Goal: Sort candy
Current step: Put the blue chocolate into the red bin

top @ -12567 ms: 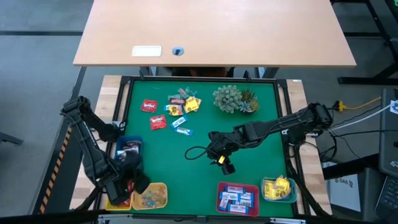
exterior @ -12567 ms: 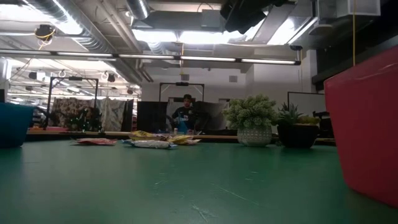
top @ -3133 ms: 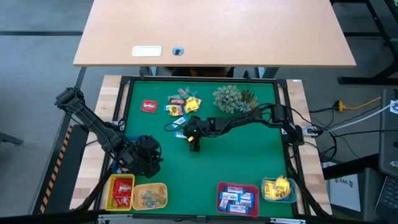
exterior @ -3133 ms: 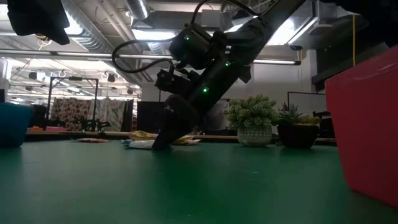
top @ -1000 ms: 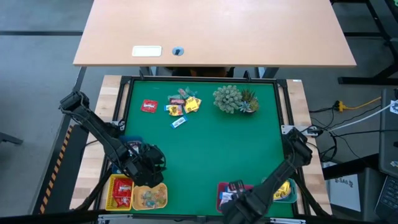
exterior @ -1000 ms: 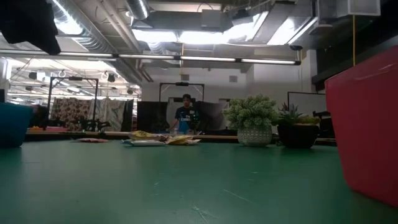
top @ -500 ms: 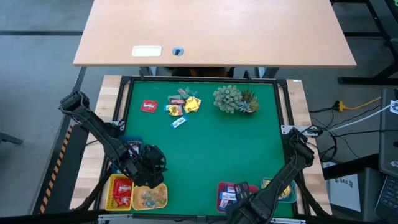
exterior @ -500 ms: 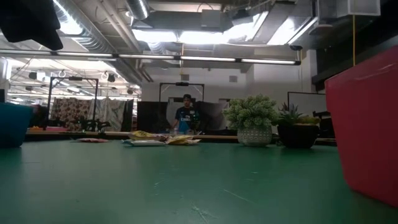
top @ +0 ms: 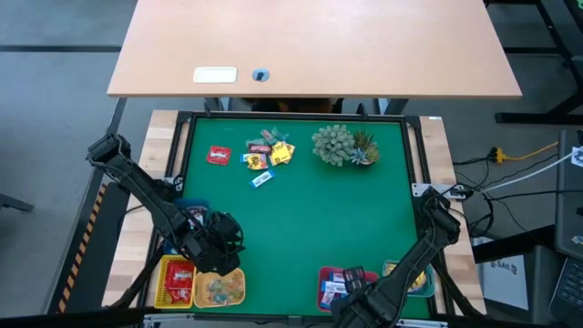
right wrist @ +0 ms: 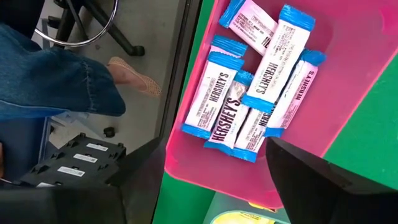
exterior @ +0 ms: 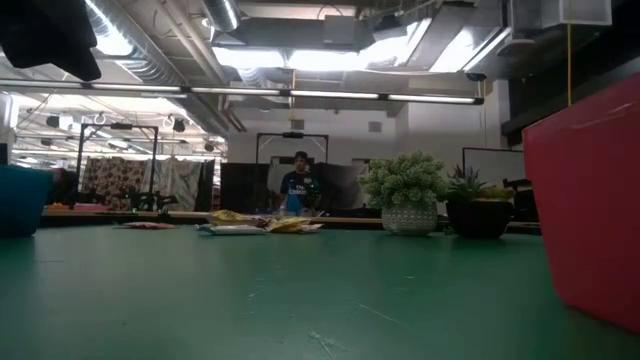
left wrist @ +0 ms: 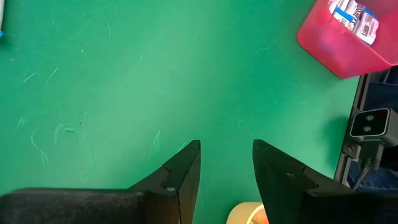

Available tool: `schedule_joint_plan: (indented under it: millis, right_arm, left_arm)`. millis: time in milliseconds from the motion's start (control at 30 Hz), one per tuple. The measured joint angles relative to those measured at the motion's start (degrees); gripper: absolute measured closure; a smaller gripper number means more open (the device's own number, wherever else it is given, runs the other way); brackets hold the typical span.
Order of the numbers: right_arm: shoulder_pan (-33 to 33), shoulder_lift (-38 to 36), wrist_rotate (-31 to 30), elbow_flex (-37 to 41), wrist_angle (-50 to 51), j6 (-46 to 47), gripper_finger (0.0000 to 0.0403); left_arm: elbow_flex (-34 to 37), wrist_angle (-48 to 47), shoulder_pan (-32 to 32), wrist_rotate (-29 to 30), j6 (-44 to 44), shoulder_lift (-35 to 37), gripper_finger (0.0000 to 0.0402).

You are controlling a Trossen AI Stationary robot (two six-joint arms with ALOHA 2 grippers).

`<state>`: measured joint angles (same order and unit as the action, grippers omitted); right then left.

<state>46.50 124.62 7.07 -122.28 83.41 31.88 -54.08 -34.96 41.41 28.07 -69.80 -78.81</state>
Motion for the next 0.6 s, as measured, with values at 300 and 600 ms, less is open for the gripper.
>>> schedule_joint_plan:
  millis: [300,600]
  right_arm:
    - [0.0,0.0,0.02,0.0,-0.15,0.0,0.0127]
    - [0.0,0.0,0.86,0.0,0.05,-0.29,0.0127]
  left_arm:
    - [0.0,0.02,-1.04,6.04,3.78,0.0,0.0269]
    - [0.0,3.54,-8.8,8.61,20.02,0.0,0.0269]
